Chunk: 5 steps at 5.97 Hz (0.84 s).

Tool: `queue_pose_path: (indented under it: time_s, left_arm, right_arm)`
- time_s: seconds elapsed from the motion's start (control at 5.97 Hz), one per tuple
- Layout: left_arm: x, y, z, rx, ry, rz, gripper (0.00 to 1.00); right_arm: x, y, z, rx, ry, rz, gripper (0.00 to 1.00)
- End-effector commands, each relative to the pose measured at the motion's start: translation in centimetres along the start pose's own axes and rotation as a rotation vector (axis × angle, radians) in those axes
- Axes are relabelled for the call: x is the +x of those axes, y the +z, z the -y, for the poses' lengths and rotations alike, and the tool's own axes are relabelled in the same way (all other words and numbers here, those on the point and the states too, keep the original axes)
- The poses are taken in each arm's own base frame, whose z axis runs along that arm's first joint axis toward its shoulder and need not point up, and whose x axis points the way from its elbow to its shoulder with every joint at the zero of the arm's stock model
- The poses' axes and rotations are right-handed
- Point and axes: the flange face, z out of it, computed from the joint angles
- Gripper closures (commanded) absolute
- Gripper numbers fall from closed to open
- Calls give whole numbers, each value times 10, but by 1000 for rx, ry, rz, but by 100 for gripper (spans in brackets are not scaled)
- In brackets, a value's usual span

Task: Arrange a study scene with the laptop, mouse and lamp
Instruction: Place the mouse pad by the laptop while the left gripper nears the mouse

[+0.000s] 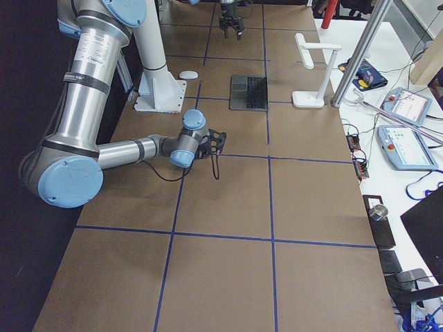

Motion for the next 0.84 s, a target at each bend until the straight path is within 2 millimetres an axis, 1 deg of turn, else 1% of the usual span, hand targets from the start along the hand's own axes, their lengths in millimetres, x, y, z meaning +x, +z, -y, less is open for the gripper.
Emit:
queue_pose_path:
  time_s: [0.0,0.17,0.33,0.5,0.67]
  left_arm:
    - [-23,10,-32,-28,57,87,0]
    - [-35,-4,-61,-40,166,54,0]
    - [-51,8,-78,-52,328,151,0]
    - [-60,16,-86,-48,461,182,0]
    - [-76,29,-98,-63,503,232,0]
  right_arm:
    - [-56,40,62,64,45,12,100]
    - [-77,58,92,90,58,19,100]
    - [-97,72,111,99,63,24,100]
    - [-110,77,130,118,69,28,100]
    - [-123,80,137,122,67,37,100]
